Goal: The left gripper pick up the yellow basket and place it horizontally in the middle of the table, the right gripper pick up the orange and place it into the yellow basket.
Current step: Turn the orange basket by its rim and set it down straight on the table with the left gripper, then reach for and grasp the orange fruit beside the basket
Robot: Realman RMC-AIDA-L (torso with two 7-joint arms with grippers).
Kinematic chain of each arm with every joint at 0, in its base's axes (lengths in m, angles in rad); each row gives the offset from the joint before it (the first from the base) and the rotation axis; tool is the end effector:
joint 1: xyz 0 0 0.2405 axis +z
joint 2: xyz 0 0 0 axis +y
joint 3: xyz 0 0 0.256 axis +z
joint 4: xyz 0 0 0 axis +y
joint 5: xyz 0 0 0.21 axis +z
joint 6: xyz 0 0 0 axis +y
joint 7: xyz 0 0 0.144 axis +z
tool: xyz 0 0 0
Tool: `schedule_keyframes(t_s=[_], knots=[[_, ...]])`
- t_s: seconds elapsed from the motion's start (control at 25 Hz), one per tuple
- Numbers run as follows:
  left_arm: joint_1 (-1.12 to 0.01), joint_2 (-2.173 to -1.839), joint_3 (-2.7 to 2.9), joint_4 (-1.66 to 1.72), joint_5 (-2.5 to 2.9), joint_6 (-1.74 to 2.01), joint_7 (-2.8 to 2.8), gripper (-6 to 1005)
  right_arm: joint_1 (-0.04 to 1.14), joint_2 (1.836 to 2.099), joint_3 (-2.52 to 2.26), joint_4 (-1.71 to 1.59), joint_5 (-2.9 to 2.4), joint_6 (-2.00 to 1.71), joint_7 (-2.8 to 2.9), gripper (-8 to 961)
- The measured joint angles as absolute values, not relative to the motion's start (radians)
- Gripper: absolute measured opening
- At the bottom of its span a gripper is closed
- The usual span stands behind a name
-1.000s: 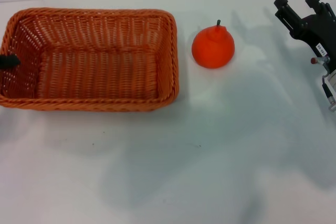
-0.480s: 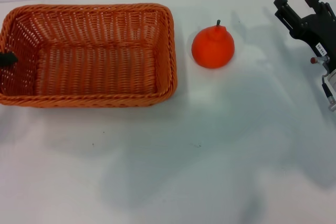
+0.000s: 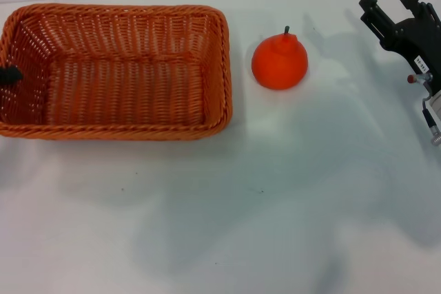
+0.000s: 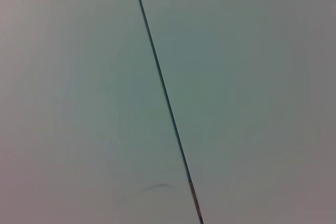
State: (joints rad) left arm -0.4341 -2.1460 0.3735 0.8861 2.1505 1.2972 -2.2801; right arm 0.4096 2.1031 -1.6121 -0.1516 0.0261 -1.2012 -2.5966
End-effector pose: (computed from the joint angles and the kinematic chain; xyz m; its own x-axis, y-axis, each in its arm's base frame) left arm -0.3375 0.3337 0.0612 -0.0075 0.6603 0.7510 0.9983 -0.0382 0.0435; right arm 0.3207 0.3270 -0.0137 -0.4936 -0.0038 0.8697 0.8400 0.2569 0.4779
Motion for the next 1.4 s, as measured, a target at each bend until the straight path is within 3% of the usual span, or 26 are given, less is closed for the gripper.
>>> schedule_keyframes(t_s=[0.2, 0.6, 0.72, 0.96, 1.4], knots=[[-0.431, -2.151, 0.372, 0.887, 2.15, 1.294, -2.279, 169, 0.41, 2.102, -1.612, -0.152, 0.026, -1.201, -2.596, 916], [-0.42, -2.159, 0.371, 0.895, 2.119, 1.282, -2.261, 283, 0.411, 2.101, -1.612, -0.152, 0.026, -1.201, -2.596, 917], [-0.419, -2.16, 0.371, 0.899, 2.115, 1.282, -2.256, 455, 0.411, 2.102, -1.612, -0.152, 0.026, -1.201, -2.596, 917], [-0.398, -2.161, 0.372, 0.931, 2.075, 1.266, -2.213, 671, 0.412, 2.102, -1.612, -0.152, 0.026, -1.201, -2.595, 917], [-0.357, -2.161, 0.328, 0.933, 1.813, 1.202, -1.945, 807, 0.421, 2.1, -1.635, -0.153, 0.026, -1.201, -2.597, 917]])
